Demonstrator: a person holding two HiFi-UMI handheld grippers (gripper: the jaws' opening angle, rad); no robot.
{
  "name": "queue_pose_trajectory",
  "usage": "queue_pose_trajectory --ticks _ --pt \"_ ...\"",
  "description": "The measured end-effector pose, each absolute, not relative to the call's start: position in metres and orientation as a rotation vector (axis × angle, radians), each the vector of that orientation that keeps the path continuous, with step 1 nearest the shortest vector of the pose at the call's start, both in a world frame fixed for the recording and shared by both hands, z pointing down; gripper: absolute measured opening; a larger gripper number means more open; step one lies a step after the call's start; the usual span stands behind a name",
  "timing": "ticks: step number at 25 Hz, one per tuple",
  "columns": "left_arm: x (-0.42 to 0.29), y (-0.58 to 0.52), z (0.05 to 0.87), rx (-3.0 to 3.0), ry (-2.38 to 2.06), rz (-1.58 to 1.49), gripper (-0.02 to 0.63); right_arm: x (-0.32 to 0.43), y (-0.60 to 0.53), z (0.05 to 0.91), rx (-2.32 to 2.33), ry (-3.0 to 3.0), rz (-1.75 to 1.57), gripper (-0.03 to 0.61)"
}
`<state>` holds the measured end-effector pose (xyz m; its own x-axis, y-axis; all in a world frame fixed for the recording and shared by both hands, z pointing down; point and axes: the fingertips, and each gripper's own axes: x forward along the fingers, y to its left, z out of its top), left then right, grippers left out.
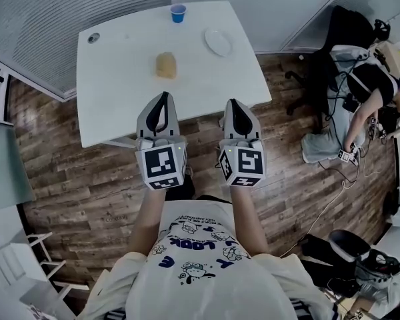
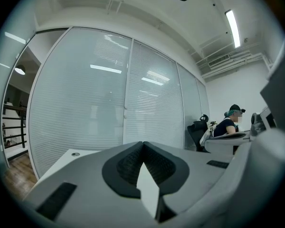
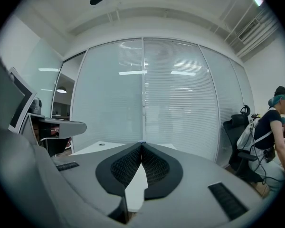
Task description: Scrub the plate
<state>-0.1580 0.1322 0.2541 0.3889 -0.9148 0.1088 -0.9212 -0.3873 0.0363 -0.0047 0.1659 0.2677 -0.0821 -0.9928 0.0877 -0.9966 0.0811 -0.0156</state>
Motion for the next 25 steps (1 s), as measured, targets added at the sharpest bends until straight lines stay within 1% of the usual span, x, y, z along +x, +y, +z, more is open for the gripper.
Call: queue_pose_trajectory --ticks 25 --pt "-0.135 0.049 0.283 2.495 -1.648 0.160 0.029 0.006 0.080 0.292 2.019 -2.243 0.137 -0.007"
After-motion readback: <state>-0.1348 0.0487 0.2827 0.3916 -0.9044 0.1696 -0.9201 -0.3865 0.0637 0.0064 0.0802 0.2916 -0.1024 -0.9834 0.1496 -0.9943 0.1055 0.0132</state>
